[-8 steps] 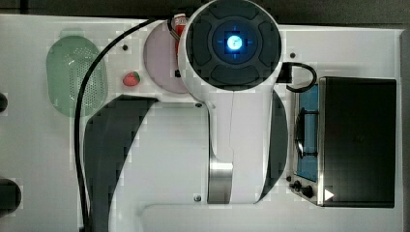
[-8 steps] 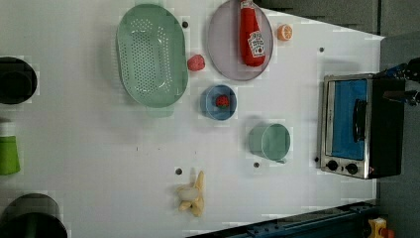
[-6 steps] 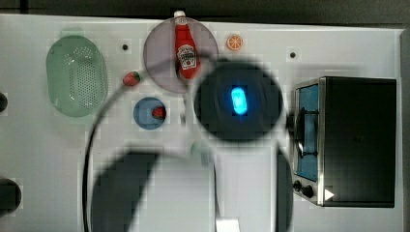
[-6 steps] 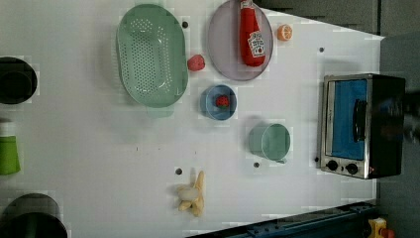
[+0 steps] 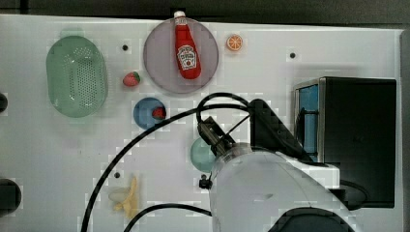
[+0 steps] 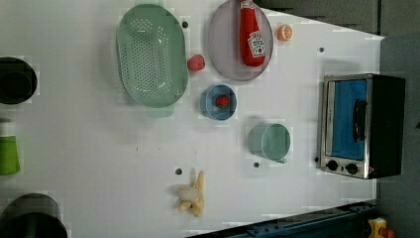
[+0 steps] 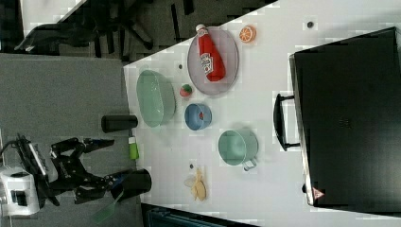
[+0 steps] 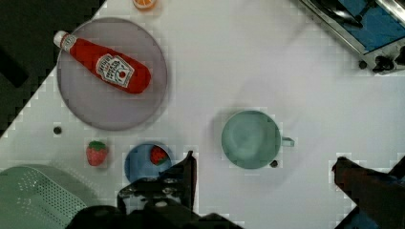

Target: Flap open oven.

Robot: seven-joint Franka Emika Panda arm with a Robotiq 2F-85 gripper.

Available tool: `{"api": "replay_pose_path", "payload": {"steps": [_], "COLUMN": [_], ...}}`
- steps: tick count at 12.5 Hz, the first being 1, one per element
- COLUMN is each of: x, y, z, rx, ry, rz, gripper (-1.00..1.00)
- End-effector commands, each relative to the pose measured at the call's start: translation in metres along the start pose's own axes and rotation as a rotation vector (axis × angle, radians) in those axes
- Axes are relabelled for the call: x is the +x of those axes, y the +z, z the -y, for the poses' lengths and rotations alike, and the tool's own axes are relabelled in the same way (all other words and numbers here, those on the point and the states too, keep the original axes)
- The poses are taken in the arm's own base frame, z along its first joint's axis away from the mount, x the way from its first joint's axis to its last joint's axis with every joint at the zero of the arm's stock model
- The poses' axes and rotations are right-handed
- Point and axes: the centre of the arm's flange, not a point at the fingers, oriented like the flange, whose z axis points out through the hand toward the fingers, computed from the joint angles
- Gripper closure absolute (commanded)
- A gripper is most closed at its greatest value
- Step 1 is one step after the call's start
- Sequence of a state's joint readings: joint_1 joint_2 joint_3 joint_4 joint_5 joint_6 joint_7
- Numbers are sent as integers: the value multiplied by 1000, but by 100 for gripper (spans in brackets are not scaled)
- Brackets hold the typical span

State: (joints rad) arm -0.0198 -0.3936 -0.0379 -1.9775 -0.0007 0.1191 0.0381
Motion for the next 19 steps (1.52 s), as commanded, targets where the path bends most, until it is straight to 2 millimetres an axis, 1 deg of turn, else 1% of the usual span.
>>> {"api": "replay_pose_path", "payload": {"steps": [1,5,6,8,10,12,14,15,16,19], "x": [7,10,12,24,41,62,85,98,111,144], "y": [37,46,48,50,54,64,79,86,93,120], "z": [4,-1,-4,-12,-23,-38,-55,-62,-70,-94], "rx": [-74,-87,-87,-68,-39,-23,-31,-38,-47,-77], "ry": [54,49,28,-95,-293,-471,-654,-713,-733,-683], "rz": [55,69,73,72,64,69,72,61,50,41], "gripper": [-40,55,65,65,65,65,65,65,65,65]}}
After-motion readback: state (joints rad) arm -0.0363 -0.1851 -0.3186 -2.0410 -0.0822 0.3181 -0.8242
